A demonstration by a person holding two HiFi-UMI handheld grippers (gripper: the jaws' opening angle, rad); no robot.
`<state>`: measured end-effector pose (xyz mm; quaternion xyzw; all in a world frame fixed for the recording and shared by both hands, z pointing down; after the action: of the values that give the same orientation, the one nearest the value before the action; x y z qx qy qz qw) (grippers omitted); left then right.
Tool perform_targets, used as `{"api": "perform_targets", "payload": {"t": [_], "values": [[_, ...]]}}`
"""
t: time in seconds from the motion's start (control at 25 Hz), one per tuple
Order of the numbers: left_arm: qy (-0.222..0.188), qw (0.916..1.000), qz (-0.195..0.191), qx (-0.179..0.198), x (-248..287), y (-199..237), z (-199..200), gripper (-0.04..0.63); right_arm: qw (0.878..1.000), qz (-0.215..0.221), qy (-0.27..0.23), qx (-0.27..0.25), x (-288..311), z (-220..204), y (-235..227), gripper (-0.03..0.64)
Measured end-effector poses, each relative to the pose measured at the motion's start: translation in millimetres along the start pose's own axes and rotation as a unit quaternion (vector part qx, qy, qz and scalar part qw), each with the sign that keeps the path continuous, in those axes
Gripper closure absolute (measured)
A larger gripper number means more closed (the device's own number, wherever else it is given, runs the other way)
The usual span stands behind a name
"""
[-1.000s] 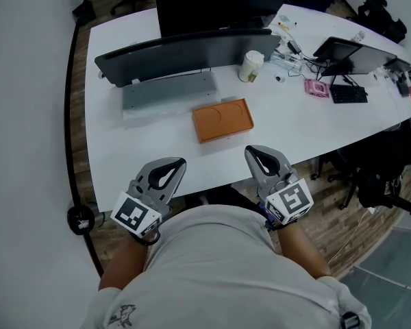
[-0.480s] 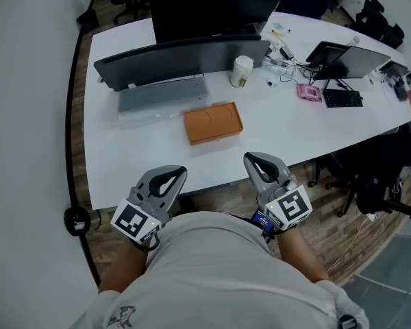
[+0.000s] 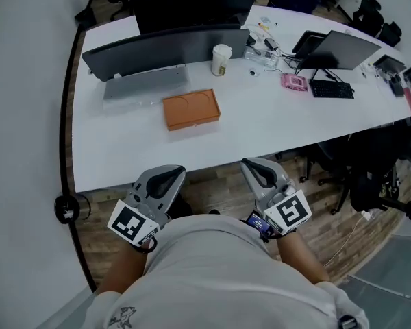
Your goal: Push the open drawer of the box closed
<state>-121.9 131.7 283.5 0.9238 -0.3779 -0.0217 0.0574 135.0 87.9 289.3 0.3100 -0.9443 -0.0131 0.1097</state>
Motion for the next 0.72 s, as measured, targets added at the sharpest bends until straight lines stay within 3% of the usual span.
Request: {"api": "perform_targets", "payload": {"t": [0.28, 0.72], "values": [[-0.002, 0.9998, 0.022, 0.001, -7, -66, -8, 0.597, 1.000, 0.023, 0.002, 0.005, -54, -18, 14, 0.615], [0.009, 0.9997, 0.023, -0.007, -12, -116, -18, 0.597, 1.000, 0.029, -0.010, 0.005, -98, -24, 24, 0.615]]}}
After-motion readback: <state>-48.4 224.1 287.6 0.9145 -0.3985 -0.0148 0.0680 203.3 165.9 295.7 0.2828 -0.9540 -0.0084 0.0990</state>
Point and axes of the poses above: the fingertips, and each gripper's own axes: x forward along the fingers, y to its left, z out of its top, the point moved 9 cm from there along -x, backward along the fingers
